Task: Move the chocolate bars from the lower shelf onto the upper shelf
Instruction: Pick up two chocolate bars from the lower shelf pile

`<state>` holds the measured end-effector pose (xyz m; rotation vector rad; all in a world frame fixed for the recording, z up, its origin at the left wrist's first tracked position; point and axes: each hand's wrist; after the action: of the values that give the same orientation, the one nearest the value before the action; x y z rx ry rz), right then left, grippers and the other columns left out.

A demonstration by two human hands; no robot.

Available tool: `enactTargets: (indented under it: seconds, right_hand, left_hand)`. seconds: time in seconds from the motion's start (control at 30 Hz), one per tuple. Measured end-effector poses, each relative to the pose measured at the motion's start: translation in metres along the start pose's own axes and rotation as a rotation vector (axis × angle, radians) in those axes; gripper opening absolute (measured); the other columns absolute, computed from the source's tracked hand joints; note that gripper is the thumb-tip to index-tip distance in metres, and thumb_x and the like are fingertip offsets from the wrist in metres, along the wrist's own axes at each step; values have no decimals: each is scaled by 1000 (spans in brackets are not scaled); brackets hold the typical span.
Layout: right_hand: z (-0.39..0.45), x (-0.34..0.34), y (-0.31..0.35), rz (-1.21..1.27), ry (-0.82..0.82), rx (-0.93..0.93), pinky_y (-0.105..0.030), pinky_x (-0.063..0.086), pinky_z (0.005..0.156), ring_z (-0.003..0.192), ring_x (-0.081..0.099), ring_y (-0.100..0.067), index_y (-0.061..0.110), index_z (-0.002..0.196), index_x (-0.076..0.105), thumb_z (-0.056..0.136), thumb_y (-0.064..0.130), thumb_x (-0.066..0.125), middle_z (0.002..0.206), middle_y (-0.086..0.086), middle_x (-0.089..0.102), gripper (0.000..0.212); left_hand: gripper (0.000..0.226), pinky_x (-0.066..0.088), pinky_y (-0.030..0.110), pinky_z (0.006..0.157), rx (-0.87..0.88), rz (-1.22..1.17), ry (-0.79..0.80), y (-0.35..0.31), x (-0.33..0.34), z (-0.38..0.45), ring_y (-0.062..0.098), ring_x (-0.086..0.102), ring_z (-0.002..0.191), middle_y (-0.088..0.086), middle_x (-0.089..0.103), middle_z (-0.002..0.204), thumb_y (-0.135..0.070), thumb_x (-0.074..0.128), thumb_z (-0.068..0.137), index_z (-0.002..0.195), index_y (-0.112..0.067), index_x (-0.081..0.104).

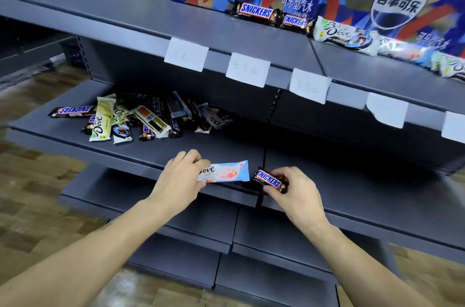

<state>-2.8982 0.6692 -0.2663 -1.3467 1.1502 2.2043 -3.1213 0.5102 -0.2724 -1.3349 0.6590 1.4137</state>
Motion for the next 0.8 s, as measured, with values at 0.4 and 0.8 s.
enactTargets:
  seconds: [0.4,0.8]
  right_hand:
    - [-44,-86,-17,93,-173,-147,-28,51,86,102,55,-3,31,115,65,83,36,74,105,22,56,33]
    - [-59,-193,4,125,-310,-296,-23,47,87,100,54,-2,25,110,68,79,33,78,103,18,59,34]
  left_hand:
    - [71,45,27,91,147,-212,-51,-70,-51,-30,1,43,106,-21,49,111,-30,71,84,145,-31,34]
    - [50,50,33,87,368,-35,-279,-134,-120,-41,6,47,106,-16,51,114,-31,77,79,126,-26,59]
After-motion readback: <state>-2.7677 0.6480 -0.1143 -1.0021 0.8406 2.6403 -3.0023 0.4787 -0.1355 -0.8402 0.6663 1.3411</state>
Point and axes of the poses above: each hand's wrist, its own z-axis towards the middle knuckle, its own x-axis out of the palm, y = z × x
